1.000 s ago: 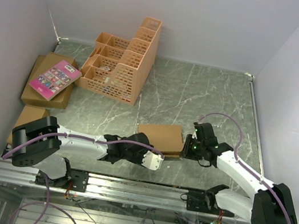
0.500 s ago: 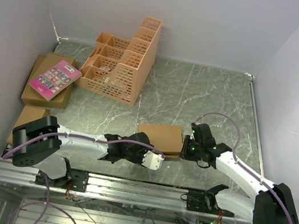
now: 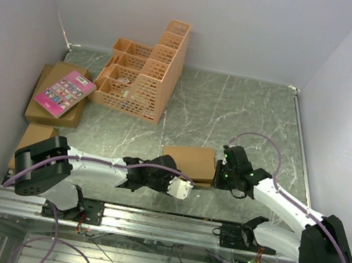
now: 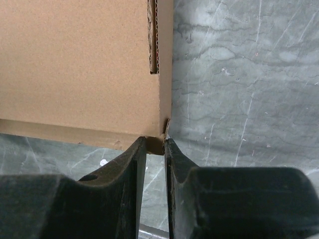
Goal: Fold the paper box
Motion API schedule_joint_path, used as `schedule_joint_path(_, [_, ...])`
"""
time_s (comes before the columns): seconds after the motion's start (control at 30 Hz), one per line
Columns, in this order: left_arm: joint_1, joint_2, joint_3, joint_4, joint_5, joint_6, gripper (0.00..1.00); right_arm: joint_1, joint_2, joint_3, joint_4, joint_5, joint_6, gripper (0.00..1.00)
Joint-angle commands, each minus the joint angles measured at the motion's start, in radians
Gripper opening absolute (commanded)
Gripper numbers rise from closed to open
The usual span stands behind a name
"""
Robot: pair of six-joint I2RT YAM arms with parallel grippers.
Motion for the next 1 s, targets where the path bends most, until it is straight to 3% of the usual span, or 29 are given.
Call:
schedule_joint_path(0.0, [0.008,0.021,0.02,-0.022,0.059,-0.021,0.56,0.023,-0.016,0.002,-0.023,-0.041,-0.007,0.2])
schedule_joint_path(0.3, [0.013,0.021,0.023,-0.024,0.064,-0.021,0.55,0.031,-0.013,-0.001,-0.019,-0.041,-0.013,0.24])
schedule_joint_path(0.53, [0.015,0.02,0.023,-0.026,0.067,-0.024,0.56,0.041,-0.007,-0.005,-0.017,-0.044,-0.01,0.19])
schedule_joint_path(0.97, [0.018,0.017,0.025,-0.03,0.074,-0.022,0.56,0.058,0.017,-0.002,-0.025,-0.066,-0.012,0.23])
